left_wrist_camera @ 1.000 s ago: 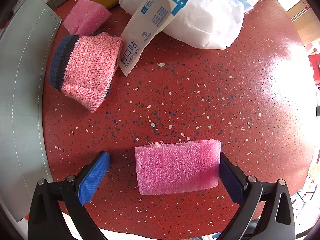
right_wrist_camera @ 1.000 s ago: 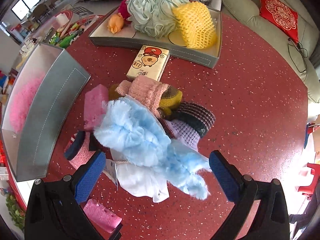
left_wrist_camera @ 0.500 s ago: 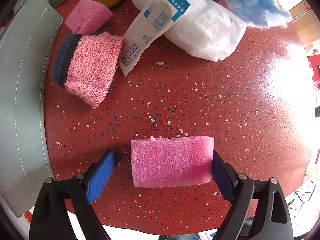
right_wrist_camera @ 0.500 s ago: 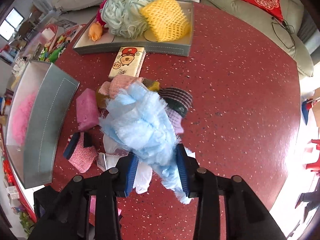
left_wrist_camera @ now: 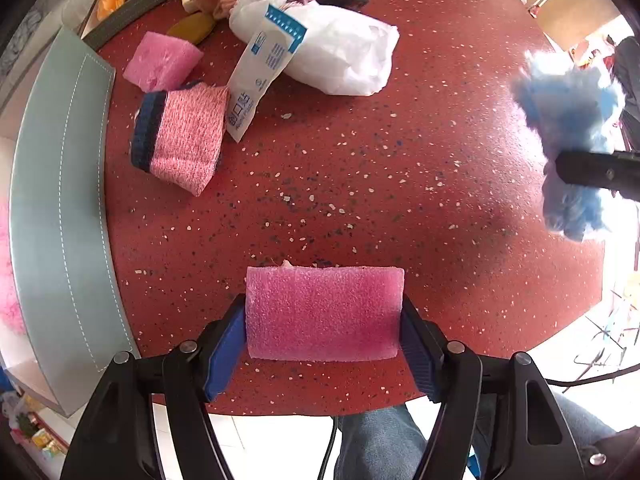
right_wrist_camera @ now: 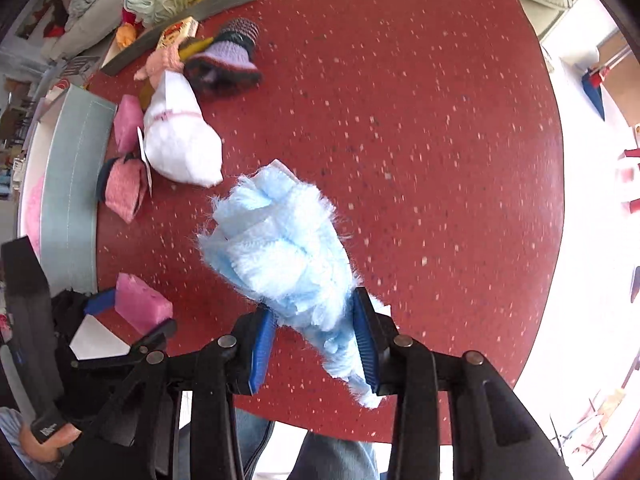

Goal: Organize soft objects
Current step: 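Carry the pink sponge and blue puff with both tools over the white box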

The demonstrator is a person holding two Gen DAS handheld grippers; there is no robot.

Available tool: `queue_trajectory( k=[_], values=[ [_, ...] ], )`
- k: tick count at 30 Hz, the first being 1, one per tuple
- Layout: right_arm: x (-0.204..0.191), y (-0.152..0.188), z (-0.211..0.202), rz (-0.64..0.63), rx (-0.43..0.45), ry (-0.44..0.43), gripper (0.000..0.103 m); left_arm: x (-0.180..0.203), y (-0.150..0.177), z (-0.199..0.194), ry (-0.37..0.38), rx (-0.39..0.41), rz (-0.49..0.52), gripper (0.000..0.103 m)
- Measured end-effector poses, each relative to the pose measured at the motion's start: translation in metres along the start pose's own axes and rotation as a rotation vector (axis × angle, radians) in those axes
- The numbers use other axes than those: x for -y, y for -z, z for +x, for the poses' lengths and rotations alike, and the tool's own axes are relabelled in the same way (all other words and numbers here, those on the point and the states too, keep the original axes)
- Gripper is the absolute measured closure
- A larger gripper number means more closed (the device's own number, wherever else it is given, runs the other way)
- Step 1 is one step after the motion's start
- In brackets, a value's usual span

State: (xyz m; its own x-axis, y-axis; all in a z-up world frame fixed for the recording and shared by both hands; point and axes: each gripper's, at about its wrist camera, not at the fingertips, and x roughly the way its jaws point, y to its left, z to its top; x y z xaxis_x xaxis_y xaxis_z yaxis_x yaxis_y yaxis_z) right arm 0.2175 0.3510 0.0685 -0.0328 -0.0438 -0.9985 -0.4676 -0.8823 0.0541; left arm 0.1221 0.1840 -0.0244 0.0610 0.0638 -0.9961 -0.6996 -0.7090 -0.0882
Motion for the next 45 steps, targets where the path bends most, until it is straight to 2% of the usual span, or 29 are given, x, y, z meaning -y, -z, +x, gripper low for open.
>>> queue_trajectory(
  k=[5, 8, 16, 22, 35, 45],
  values=[
    [0.005, 0.031, 0.005, 0.087, -0.045, -0.032, 0.063, 0.006, 0.011, -0.026, -0.002, 0.030, 0.045, 0.031],
    [0.001, 0.037, 0.001, 0.083, -0.046, -0.028, 0.063, 0.004, 0.010, -0.044, -0.002, 0.063, 0.068, 0.031],
    [-0.013, 0.028, -0.022, 0.070, 0.012, -0.022, 0.062, -0.002, 0.007, -0.085, -0.021, 0.144, 0.110, 0.031],
    [-0.024, 0.022, -0.040, 0.057, 0.049, -0.006, 0.062, -0.018, -0.007, -0.096, -0.021, 0.193, 0.123, 0.031],
    [-0.052, 0.015, -0.060, 0.013, 0.097, 0.036, 0.062, -0.049, -0.008, -0.109, -0.029, 0.276, 0.087, 0.031],
    [-0.079, 0.009, -0.064, -0.029, 0.117, 0.057, 0.062, -0.083, -0.003, -0.120, -0.027, 0.334, 0.002, 0.031]
  ],
)
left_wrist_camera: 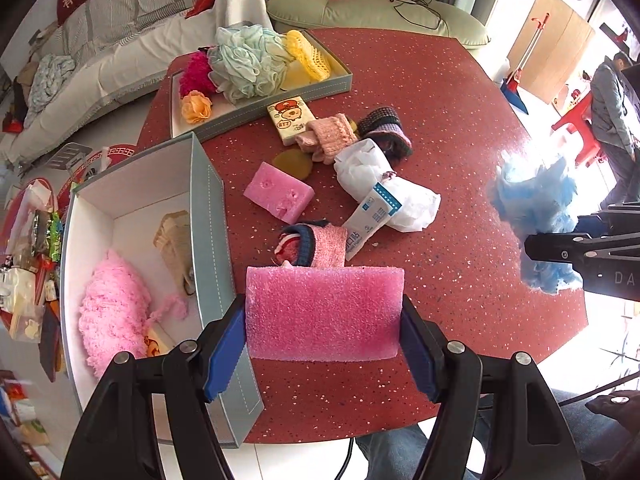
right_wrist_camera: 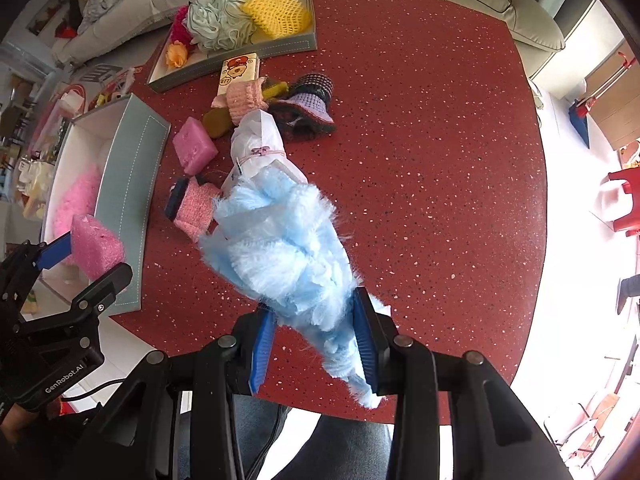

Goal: Organize soft objects
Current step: 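Carry the pink sponge and blue puff with both tools over the white box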

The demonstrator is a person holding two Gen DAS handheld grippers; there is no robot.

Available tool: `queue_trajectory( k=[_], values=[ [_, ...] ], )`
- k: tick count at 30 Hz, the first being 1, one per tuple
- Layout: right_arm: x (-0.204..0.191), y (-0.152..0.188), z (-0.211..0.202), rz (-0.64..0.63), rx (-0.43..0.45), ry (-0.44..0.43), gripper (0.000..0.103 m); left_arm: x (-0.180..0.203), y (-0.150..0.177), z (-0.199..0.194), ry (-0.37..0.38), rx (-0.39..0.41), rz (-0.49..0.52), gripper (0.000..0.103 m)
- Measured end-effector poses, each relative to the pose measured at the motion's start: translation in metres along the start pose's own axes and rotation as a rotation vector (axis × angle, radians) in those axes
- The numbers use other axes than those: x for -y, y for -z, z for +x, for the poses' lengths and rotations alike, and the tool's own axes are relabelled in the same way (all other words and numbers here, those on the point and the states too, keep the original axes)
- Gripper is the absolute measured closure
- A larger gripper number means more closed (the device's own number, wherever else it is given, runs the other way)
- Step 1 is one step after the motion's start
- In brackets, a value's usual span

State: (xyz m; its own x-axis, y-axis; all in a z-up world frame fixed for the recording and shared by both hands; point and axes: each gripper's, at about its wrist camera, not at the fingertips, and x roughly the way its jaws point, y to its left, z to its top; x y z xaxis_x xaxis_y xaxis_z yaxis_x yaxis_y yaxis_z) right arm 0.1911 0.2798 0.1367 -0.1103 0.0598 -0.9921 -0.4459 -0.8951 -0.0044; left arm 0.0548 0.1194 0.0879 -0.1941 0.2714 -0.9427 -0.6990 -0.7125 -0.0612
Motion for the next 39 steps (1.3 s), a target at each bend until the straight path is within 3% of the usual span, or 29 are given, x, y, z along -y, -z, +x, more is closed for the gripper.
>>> queue_trajectory(
  k=[26, 39],
  values=[
    [-0.065, -0.026, -0.010, -0.199, 0.022, 0.065, 0.062, -0.082, 0.023, -0.006, -0.029, 0.081, -0.295, 0.031],
    [-0.135, -0.047, -0.007, -0.404, 0.020, 0.049, 0.062, -0.152, 0.074, -0.009, -0.112, 0.064, -0.565, 0.031]
  ],
)
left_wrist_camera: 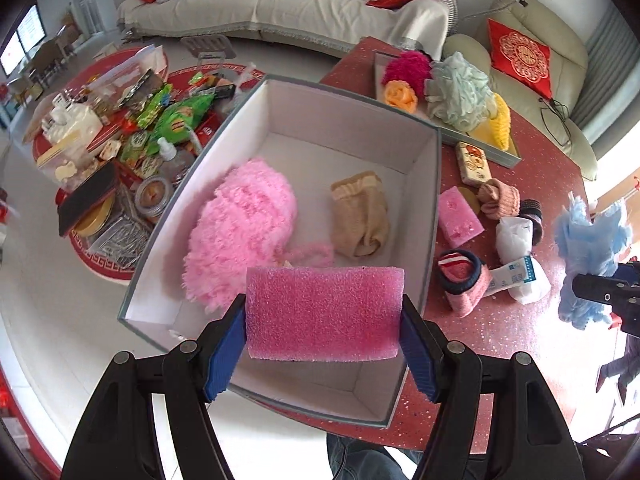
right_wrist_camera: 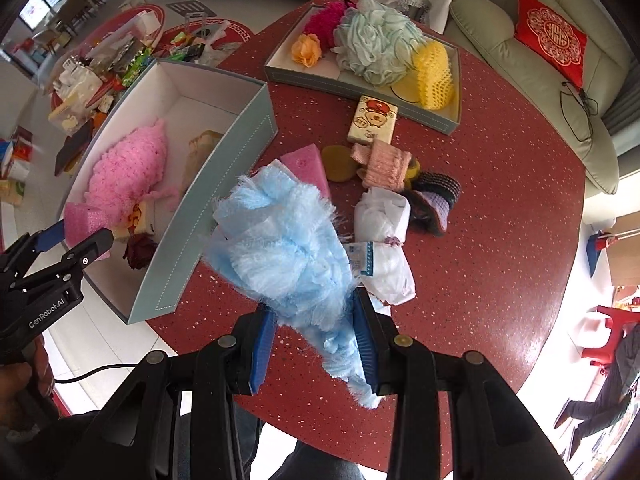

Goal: Organize soft objects
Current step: 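Carry the pink sponge and blue puff with both tools over the white box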

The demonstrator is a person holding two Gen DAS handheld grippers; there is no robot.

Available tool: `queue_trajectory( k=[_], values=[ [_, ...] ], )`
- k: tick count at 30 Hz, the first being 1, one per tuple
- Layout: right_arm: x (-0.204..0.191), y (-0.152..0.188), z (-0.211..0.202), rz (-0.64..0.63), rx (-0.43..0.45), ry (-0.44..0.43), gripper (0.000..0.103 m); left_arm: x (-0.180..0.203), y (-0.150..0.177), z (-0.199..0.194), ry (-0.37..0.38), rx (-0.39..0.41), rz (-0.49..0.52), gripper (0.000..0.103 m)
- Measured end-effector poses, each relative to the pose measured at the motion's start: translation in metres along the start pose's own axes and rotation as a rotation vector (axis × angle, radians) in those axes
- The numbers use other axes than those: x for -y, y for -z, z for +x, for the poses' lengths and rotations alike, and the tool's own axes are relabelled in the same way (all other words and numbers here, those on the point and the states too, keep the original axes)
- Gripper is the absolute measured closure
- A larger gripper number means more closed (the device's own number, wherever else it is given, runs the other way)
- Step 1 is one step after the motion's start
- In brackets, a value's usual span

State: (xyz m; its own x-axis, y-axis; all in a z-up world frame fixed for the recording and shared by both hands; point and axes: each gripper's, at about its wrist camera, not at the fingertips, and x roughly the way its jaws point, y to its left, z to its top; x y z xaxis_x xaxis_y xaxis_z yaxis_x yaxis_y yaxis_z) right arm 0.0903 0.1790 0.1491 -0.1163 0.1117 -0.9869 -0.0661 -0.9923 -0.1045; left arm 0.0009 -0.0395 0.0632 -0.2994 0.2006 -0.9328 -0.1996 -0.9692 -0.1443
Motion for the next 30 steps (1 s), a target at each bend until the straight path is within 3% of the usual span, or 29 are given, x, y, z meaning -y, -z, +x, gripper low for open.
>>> queue_trajectory(
  k=[7, 15, 30],
  values=[
    [-0.046, -0.034, 0.003, -0.113, 0.004, -0.051, 0.062, -0.032, 0.000, 0.002, -0.038, -0.020, -0.077, 0.031],
    [-0.101, -0.079, 0.005, -0.206, 0.027, -0.106, 0.062, -0.040, -0.015, 0.007, -0.051, -0.021, -0.106, 0.031],
    [-0.131, -0.114, 0.029, -0.211, -0.008, -0.153, 0.062, -0.035, -0.017, 0.027, -0.050, -0.066, -0.136, 0.031]
  ],
)
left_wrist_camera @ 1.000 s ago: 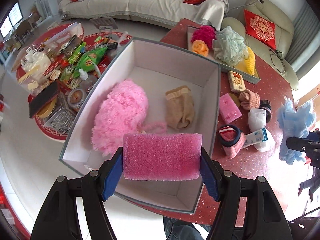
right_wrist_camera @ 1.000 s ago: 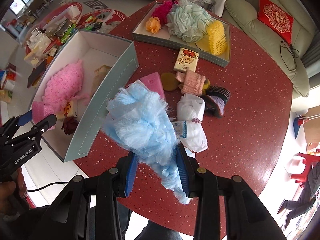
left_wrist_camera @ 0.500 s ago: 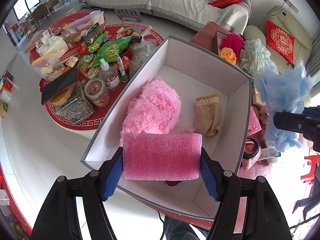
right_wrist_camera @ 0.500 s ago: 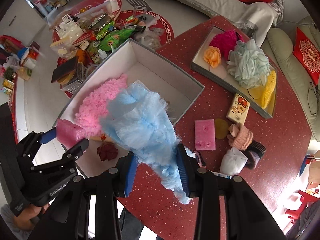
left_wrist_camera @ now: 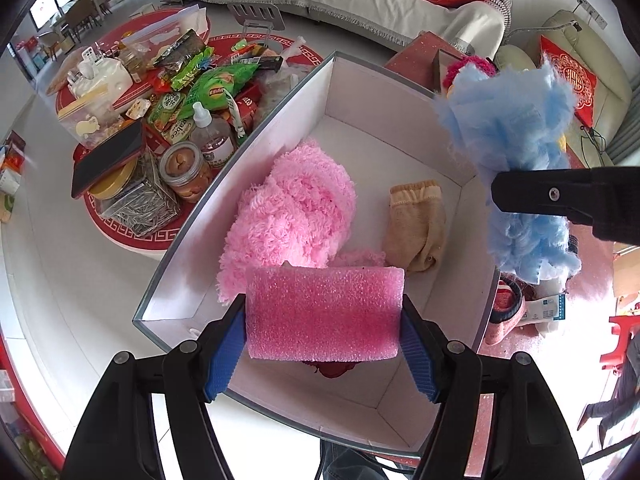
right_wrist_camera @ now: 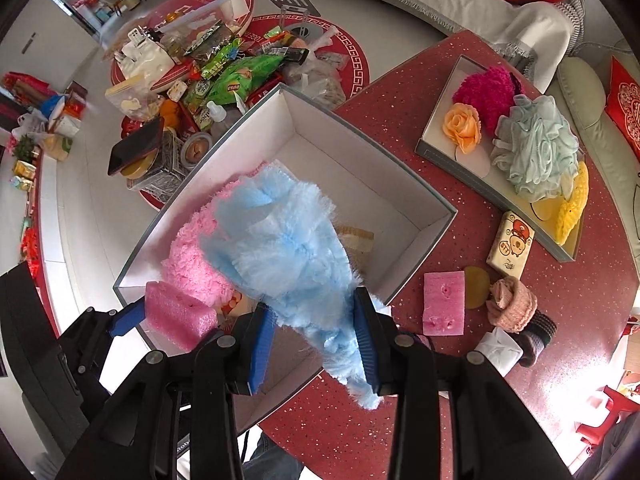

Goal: Organize soft objects
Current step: 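Carry the pink sponge and blue puff with both tools over the white box, then open both tools to drop the sponge and blue puff into the box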

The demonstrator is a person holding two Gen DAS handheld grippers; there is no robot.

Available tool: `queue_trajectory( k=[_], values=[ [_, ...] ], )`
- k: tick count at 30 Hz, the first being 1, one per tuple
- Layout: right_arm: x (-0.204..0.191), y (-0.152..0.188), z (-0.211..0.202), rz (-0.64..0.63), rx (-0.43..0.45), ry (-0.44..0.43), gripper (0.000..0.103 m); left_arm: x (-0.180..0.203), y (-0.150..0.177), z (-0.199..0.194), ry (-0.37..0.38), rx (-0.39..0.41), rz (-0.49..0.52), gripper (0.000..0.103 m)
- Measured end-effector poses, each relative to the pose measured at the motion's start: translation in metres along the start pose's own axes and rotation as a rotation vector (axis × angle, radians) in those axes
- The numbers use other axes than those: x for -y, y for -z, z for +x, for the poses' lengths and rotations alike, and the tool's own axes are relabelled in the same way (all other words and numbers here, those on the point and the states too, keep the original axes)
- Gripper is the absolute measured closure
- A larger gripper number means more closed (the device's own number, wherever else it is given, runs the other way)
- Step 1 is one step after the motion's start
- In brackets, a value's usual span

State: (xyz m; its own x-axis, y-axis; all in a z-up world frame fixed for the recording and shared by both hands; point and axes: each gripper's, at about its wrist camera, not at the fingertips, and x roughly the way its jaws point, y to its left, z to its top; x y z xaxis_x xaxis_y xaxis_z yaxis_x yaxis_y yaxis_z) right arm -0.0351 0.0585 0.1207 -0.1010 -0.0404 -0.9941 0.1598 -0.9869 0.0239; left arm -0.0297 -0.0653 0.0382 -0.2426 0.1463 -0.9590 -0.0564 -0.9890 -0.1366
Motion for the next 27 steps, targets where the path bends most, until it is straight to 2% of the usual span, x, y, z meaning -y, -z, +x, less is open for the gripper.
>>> queue_trajectory(
  k=[13, 27],
  values=[
    [-0.020, -0.015, 0.011, -0.054, -0.023, 0.019, 0.062, -0.004, 0.002, 0.007, 0.001, -0.015, -0.028, 0.031],
    [-0.027, -0.017, 0.022, -0.051, -0.033, 0.006, 0.060, -0.008, 0.003, 0.011, 0.012, -0.026, -0.013, 0.031]
  ],
)
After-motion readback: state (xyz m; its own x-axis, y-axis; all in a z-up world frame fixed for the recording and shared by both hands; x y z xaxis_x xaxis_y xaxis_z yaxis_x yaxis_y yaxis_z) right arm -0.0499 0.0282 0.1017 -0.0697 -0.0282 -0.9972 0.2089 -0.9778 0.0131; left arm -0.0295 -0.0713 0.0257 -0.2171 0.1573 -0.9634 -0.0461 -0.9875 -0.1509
